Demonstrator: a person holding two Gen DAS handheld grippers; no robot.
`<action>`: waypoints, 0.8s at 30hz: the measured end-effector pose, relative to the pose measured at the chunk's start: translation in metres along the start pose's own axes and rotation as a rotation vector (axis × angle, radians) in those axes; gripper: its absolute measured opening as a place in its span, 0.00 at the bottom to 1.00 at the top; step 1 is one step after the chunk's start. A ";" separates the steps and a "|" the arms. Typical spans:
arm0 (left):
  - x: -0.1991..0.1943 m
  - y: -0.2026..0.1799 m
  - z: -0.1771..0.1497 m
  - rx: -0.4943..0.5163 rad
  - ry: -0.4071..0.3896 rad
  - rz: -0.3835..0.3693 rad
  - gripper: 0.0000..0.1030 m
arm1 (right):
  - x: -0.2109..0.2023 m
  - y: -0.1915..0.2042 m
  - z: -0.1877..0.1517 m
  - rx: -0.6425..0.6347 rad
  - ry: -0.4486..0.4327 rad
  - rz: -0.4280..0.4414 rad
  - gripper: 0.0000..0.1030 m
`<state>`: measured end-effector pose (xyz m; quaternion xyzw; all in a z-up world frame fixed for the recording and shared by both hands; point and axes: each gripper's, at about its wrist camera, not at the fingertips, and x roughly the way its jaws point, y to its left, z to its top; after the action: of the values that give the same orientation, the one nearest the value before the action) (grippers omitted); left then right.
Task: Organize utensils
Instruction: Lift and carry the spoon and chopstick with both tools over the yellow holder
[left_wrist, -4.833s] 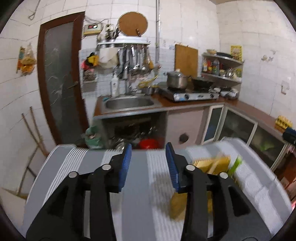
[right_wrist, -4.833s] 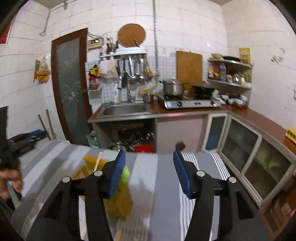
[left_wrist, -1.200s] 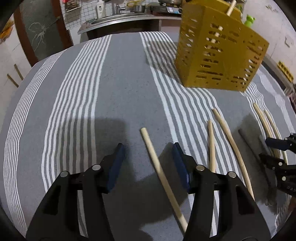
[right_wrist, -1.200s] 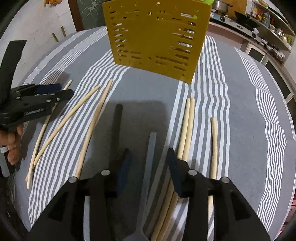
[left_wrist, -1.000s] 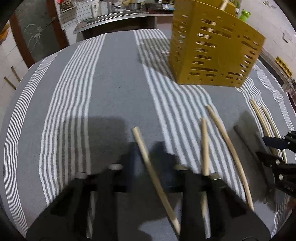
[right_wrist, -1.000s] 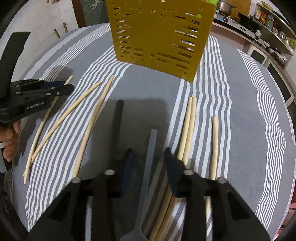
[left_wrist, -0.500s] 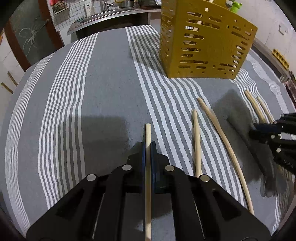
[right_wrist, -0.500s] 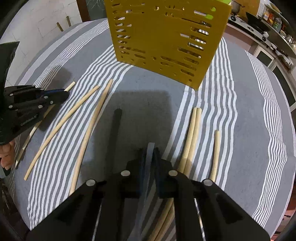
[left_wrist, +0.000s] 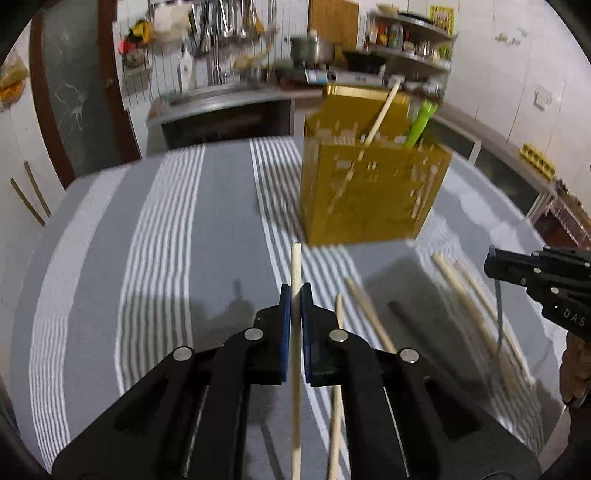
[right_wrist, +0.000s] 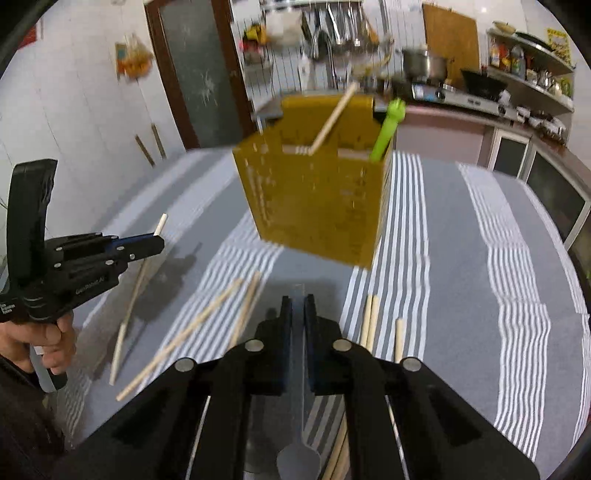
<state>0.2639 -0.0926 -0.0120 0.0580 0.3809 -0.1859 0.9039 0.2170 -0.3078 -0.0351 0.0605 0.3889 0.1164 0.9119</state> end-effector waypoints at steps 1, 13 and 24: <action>-0.008 -0.001 0.002 -0.001 -0.023 0.001 0.04 | -0.006 -0.002 0.001 0.000 -0.020 0.001 0.07; -0.056 -0.011 0.019 0.003 -0.205 0.034 0.04 | -0.052 0.000 0.016 0.000 -0.214 -0.020 0.07; -0.086 -0.021 0.085 0.000 -0.336 -0.003 0.04 | -0.082 0.002 0.064 -0.034 -0.325 -0.032 0.07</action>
<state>0.2574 -0.1079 0.1090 0.0255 0.2244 -0.1942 0.9546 0.2080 -0.3282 0.0670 0.0568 0.2353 0.0972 0.9654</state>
